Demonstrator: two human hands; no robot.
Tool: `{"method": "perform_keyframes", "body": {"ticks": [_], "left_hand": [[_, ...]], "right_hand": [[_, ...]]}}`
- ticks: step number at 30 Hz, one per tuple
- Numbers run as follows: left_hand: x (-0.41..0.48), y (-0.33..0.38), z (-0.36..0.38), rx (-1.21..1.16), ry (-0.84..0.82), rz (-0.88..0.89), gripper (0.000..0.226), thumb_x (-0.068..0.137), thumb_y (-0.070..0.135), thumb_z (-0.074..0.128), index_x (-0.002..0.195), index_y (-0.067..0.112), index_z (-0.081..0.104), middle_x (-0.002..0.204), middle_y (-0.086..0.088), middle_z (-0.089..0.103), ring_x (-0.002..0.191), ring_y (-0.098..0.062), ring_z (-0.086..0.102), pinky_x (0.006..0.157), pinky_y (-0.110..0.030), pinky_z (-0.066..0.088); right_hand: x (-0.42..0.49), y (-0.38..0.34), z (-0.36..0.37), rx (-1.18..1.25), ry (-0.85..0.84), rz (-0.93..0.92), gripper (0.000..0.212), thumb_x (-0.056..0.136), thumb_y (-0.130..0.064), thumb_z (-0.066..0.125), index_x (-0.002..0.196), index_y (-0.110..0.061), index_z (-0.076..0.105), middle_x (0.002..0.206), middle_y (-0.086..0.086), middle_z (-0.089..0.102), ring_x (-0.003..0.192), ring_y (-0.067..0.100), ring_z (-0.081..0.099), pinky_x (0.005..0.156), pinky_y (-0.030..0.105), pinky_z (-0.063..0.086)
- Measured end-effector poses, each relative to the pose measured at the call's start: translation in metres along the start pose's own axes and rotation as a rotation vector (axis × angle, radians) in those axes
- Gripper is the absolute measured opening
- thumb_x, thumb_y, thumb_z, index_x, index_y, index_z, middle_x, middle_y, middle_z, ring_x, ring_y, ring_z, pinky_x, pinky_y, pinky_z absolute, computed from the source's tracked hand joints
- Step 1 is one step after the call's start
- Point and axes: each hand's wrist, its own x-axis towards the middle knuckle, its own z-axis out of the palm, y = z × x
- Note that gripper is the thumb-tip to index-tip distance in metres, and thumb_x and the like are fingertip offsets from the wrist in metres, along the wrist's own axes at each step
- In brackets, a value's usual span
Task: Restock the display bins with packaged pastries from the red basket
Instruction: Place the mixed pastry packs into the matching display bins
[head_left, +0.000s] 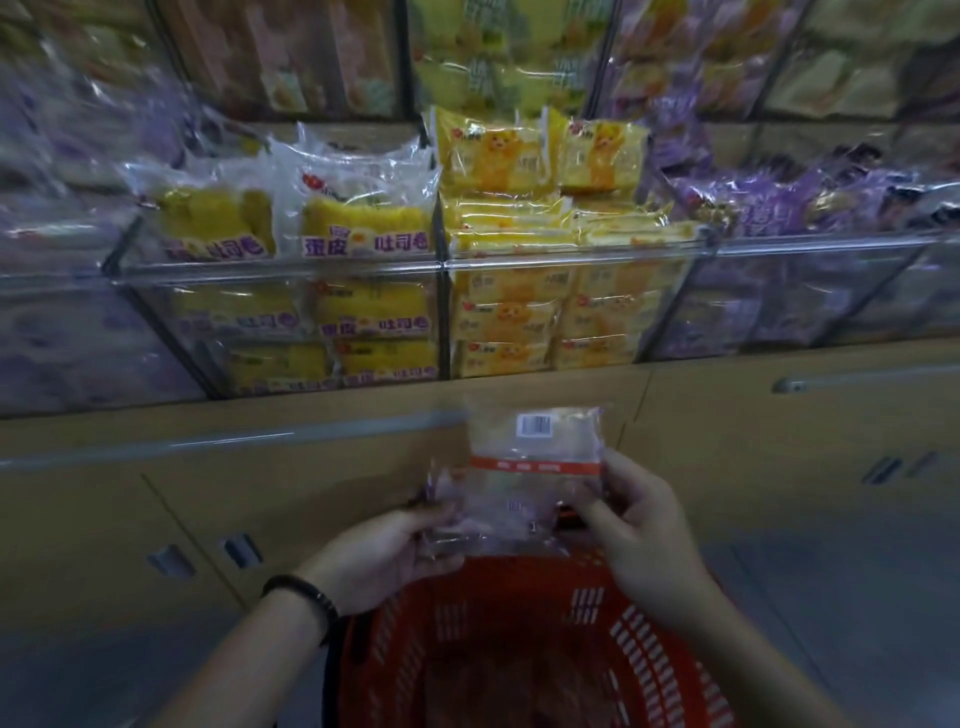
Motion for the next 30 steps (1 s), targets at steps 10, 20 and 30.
{"method": "perform_keyframes", "body": {"ticks": [10, 20, 30], "left_hand": [[0.005, 0.001, 0.012, 0.001, 0.112, 0.167, 0.033, 0.104, 0.014, 0.058, 0.137, 0.011, 0.06, 0.127, -0.016, 0.074, 0.119, -0.041, 0.069, 0.085, -0.04, 0.057], [0.011, -0.008, 0.04, -0.19, 0.035, 0.183, 0.049, 0.104, 0.034, 0.043, 0.142, 0.007, 0.058, 0.123, -0.027, 0.072, 0.088, -0.036, 0.077, 0.068, -0.048, 0.064], [-0.006, -0.003, 0.043, -0.158, 0.005, 0.338, 0.05, 0.081, -0.004, 0.071, 0.129, 0.002, 0.058, 0.12, -0.025, 0.073, 0.093, -0.037, 0.076, 0.073, -0.047, 0.065]], "right_hand": [[0.006, -0.003, -0.034, -0.154, 0.374, -0.245, 0.02, 0.094, -0.004, 0.073, 0.079, -0.008, 0.06, 0.086, 0.002, 0.071, 0.079, 0.025, 0.074, 0.072, 0.034, 0.062], [-0.013, 0.015, 0.034, -0.633, 0.034, -0.558, 0.003, 0.092, -0.023, 0.073, 0.093, -0.02, 0.071, 0.128, -0.005, 0.061, 0.116, 0.02, 0.058, 0.088, 0.037, 0.052], [-0.02, 0.001, 0.043, -0.491, 0.235, -0.387, 0.045, 0.082, -0.031, 0.085, 0.121, -0.023, 0.065, 0.13, -0.007, 0.051, 0.12, 0.013, 0.055, 0.101, 0.026, 0.045]]}}
